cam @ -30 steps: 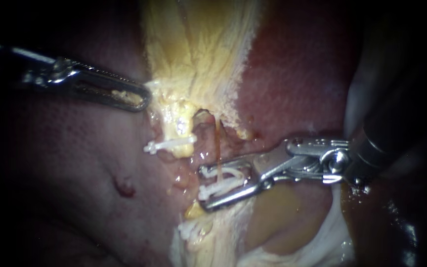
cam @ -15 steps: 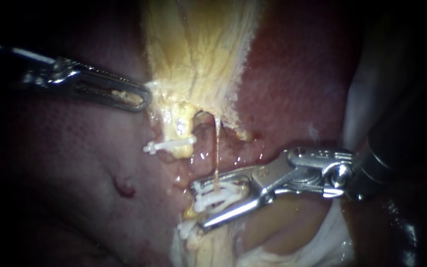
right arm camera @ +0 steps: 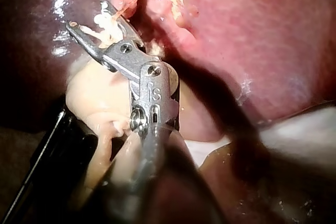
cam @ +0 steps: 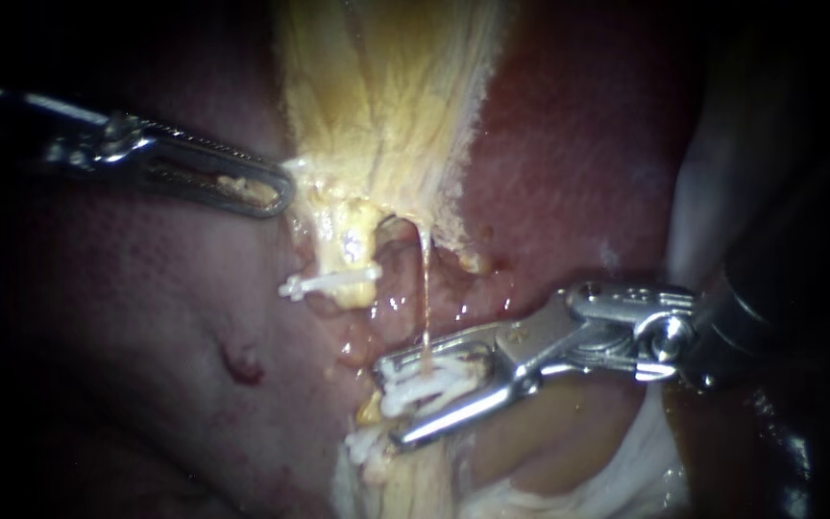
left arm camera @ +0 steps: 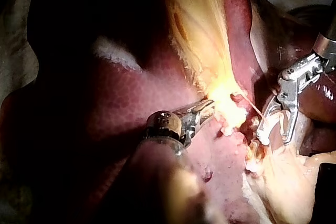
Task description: Clipping second clip right tube
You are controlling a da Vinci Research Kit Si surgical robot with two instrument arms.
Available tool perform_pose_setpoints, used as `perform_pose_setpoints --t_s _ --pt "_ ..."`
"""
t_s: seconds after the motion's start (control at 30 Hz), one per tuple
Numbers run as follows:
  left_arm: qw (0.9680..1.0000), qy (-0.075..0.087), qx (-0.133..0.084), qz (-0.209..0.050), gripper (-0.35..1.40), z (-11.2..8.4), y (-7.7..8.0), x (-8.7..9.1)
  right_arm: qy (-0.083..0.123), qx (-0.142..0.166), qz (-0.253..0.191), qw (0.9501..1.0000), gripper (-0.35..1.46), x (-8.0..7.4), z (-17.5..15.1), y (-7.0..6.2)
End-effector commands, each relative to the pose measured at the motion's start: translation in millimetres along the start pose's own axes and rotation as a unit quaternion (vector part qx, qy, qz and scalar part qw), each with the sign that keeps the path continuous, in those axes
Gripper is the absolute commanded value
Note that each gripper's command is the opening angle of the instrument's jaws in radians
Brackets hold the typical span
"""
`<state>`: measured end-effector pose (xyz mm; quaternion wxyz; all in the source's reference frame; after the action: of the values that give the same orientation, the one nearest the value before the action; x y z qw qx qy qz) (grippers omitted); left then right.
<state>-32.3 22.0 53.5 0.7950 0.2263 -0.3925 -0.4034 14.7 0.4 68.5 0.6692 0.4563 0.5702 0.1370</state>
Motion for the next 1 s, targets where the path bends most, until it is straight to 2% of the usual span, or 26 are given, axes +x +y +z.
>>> perform_pose_setpoints --t_s 0.03,0.17,0.3,0.43,0.53,1.0 --pt "1.0 0.0 0.0 0.0 -0.35 0.0 0.0 0.0 0.0 0.0 0.0 1.0 0.12 0.0 -0.1 -0.1" --pt "1.0 0.0 0.0 0.0 -0.35 0.0 0.0 0.0 0.0 0.0 0.0 1.0 -0.06 -0.1 -0.1 0.0" --pt "1.0 0.0 0.0 0.0 -0.35 0.0 0.0 0.0 0.001 -0.001 -0.001 1.0 -0.15 -0.1 -0.2 0.0" --pt "1.0 0.0 0.0 0.0 -0.35 0.0 0.0 0.0 0.001 -0.002 -0.001 1.0 -0.35 -0.2 -0.4 0.0" --pt "1.0 0.0 0.0 0.0 -0.35 0.0 0.1 0.0 0.001 -0.001 0.014 0.9999 -0.35 -0.3 -0.7 0.1" --pt "1.0 0.0 0.0 0.0 -0.35 0.0 0.1 0.0 -0.001 0.002 0.013 0.9999 -0.35 -0.5 -1.1 0.2"
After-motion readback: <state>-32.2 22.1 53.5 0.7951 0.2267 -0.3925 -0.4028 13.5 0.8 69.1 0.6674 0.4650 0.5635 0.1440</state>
